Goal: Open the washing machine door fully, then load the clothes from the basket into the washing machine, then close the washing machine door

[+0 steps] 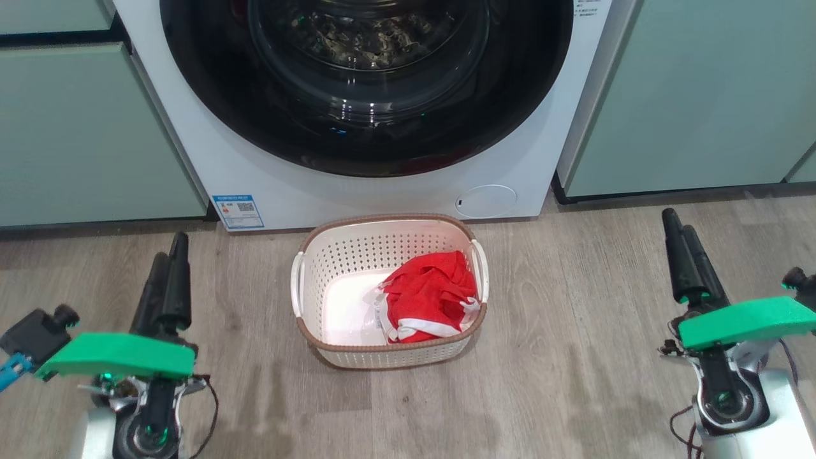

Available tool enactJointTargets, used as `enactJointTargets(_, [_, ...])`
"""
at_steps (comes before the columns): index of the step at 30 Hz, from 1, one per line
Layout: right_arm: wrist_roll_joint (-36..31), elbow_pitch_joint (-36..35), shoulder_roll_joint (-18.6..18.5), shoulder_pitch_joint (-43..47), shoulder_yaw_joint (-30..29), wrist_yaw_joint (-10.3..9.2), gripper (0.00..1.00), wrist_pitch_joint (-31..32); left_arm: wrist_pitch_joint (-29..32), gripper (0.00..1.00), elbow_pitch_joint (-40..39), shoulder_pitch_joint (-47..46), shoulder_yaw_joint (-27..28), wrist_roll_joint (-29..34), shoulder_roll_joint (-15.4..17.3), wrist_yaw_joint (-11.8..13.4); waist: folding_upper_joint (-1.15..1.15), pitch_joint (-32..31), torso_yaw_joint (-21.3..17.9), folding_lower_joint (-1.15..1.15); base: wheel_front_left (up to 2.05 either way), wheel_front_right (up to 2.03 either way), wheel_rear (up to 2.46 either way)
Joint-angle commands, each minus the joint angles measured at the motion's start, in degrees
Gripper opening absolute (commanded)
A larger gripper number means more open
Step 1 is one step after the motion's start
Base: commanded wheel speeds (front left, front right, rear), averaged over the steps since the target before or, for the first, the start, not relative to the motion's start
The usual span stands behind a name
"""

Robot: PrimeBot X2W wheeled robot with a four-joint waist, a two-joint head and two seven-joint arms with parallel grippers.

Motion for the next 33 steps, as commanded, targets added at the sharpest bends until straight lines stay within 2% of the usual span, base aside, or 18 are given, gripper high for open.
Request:
enactJointTargets(1, [-2.0, -2.4, -0.6, -3.3, 0.6, 0.0, 1.0, -0.8, -0.8, 1.0, -2.8, -3.7, 0.6, 2.1, 1.4, 0.3, 0.0, 0.0, 0.0, 0.0, 0.0, 0.0, 0.0])
enactJointTargets(10, [-13.1, -2.4, 0.0, -3.8, 1.1, 0.0, 1.0, -1.5, -2.3, 1.0, -4.1, -3.1, -1.3, 13.7, 2.8, 2.1, 0.0, 0.3, 0.1, 0.0, 0.0, 0.0, 0.0])
enactJointTargets(21, [-22.8, -0.5, 1.2, -3.4, 1.8, 0.0, 1.0, -3.2, -4.2, 1.0, -4.1, -2.7, -3.1, 22.5, 3.5, 3.8, 0.0, 0.5, 0.0, 0.0, 0.0, 0.0, 0.0])
enactJointTargets(33, [-33.4, 1.2, 2.1, -3.5, 2.1, 0.0, 1.0, -5.2, -6.2, 1.0, -1.8, -2.7, -4.2, 29.5, 3.4, 4.6, 0.0, 0.6, -0.2, 0.0, 0.0, 0.0, 0.0])
